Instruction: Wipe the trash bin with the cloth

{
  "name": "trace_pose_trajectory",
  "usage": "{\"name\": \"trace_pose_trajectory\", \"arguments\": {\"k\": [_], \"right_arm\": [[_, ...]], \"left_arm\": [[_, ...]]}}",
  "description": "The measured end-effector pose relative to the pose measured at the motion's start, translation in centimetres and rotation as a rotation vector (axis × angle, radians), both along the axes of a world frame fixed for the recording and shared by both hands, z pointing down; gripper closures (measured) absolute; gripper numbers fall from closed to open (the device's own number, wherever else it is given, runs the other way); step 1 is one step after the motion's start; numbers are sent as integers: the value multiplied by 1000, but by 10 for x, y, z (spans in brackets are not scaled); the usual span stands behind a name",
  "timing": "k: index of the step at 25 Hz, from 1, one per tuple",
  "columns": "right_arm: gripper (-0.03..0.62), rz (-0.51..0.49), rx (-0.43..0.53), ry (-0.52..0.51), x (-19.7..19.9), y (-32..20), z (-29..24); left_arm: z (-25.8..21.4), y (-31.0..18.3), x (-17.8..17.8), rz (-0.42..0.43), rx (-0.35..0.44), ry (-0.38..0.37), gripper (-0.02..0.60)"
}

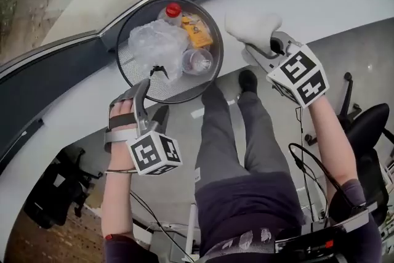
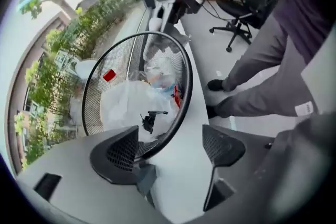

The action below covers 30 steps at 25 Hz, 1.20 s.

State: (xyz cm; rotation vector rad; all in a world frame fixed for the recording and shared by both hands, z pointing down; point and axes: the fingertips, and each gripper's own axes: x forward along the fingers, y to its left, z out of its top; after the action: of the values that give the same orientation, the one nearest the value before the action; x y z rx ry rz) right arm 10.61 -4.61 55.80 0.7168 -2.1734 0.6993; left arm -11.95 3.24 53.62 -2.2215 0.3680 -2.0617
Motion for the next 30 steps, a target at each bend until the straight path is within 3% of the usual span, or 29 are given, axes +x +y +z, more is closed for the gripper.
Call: {"name": "trace_pose_trajectory", "arguments": {"k": [2, 4, 9, 12, 13, 15, 16, 19, 23, 24, 25, 27, 29, 30], "right_arm": [[539, -41, 23, 28, -2, 1, -4], [539, -132, 39, 64, -21, 8, 0], [539, -400, 16, 76, -101, 69, 18], [539, -514, -17, -15, -133, 112, 11], [539, -537, -18, -51, -143, 122, 7], [539, -572, -14, -114, -161, 135, -3], [539, -585, -15, -136, -167, 139, -7], [539, -610, -7, -115, -164, 134, -2], [539, -609, 23, 13, -114, 105, 16], [539, -579, 25, 43, -95, 92, 17], [539, -531, 32, 75, -75, 76, 17], [539, -393, 64, 146, -36, 36, 13], [539, -253, 105, 202, -6, -3, 5], [539, -208, 123, 220, 2, -18, 1]], "left_arm": [[3, -7, 11, -16, 30, 19, 217], [-2, -18, 17, -100, 26, 80, 383], [-11, -13, 33, -320, -69, 197, 402], [-20, -5, 70, -494, -162, 344, 419], [-24, -4, 84, -535, -187, 399, 427], [-31, -3, 108, -602, -231, 501, 502], [-33, -3, 114, -622, -238, 529, 503], [-38, -11, 108, -570, -188, 517, 503], [-59, -7, 77, -494, -230, 512, 490], [-59, -7, 64, -430, -188, 464, 460], [-54, -9, 48, -336, -116, 385, 388], [-34, -11, 21, -126, 15, 196, 302], [-14, -10, 6, 10, 58, 61, 302], [-9, -10, 4, 42, 64, 30, 302]]}}
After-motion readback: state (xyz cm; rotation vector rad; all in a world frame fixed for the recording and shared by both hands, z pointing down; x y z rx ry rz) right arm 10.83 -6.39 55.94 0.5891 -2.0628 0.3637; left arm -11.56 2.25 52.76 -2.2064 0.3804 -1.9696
